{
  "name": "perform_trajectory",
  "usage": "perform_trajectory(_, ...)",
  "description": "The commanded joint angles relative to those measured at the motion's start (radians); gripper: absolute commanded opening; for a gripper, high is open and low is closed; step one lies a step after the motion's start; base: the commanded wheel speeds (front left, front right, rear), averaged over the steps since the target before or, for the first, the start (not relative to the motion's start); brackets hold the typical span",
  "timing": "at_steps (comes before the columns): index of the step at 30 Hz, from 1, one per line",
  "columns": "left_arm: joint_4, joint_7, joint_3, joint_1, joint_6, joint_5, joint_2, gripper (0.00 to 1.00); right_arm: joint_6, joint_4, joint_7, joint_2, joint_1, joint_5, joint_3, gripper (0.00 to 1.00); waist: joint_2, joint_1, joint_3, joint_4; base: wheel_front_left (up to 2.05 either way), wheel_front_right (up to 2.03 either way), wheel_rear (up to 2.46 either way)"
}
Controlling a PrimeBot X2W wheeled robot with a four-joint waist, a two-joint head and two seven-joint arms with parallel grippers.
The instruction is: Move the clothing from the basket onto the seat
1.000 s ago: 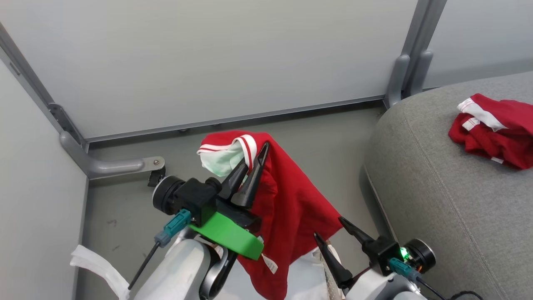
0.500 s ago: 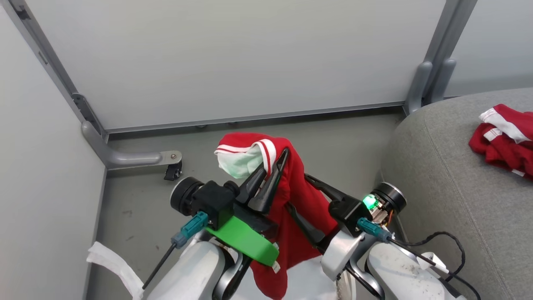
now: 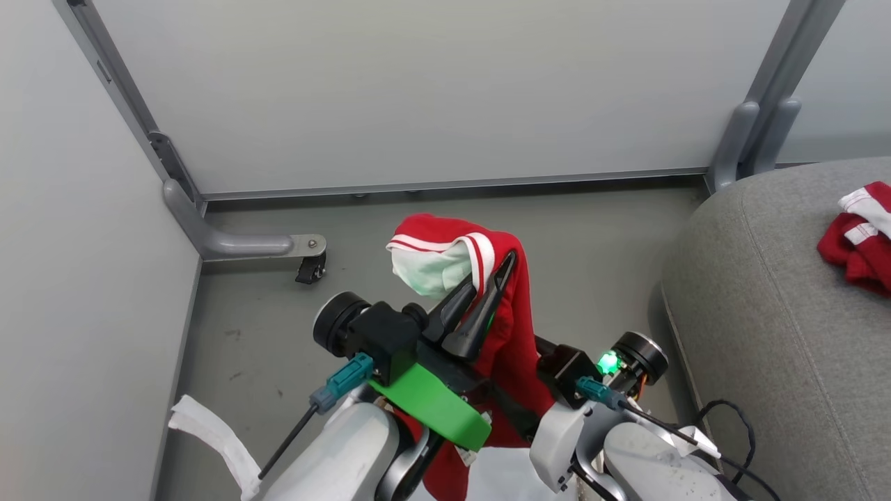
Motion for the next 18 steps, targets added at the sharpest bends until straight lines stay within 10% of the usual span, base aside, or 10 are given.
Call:
perform_trajectory(1,-0.002,-0.004,-0.003,-0.017,-0.003,-0.005,-0.002,0.00,-0.001,0.019,-0.005,0.004,0.000,0.009,0.008,0.98,-0.0001,0.0000,0.006,0.008,0.00,0.00,0.00)
perform_trajectory(2,-0.001,-0.004,-0.005,-0.018,-0.003,-0.005,-0.003,0.00,-0.001,0.032,-0.005,0.006,0.002,0.015,0.017,0.34,-0.0001,0.0000,0.009,0.010,0.00,0.00,0.00)
perform_trajectory(3,-0.001,-0.004,-0.006,-0.018,-0.003,-0.006,-0.004,0.00,-0.001,0.038,-0.005,0.007,0.002,0.020,0.023,0.00,-0.0001,0.0000,0.010,0.012,0.00,0.00,0.00)
perform_trajectory(10,0.009,-0.004,0.007,-0.018,-0.003,-0.006,-0.003,0.00,-0.001,0.031,-0.005,0.012,0.007,0.042,0.005,0.00,-0.0001,0.0000,0.018,0.008,0.00,0.00,0.00)
perform_trajectory(11,0.010,-0.004,0.012,-0.016,-0.003,-0.003,-0.003,0.36,-0.001,0.029,-0.005,0.012,0.010,0.041,0.002,0.00,-0.0001,0.0000,0.018,0.006,0.00,0.00,0.00)
perform_trajectory(12,0.015,-0.004,0.014,-0.013,-0.003,0.002,-0.003,1.00,-0.001,0.026,-0.005,0.012,0.013,0.041,-0.004,0.00,-0.0001,0.0000,0.019,0.003,0.00,0.00,0.00)
perform_trajectory(18,0.024,-0.004,0.041,0.011,-0.003,0.024,0.000,1.00,-0.001,-0.004,-0.005,0.014,0.030,0.038,-0.042,0.00,-0.0001,0.0000,0.024,-0.036,0.00,0.00,0.00)
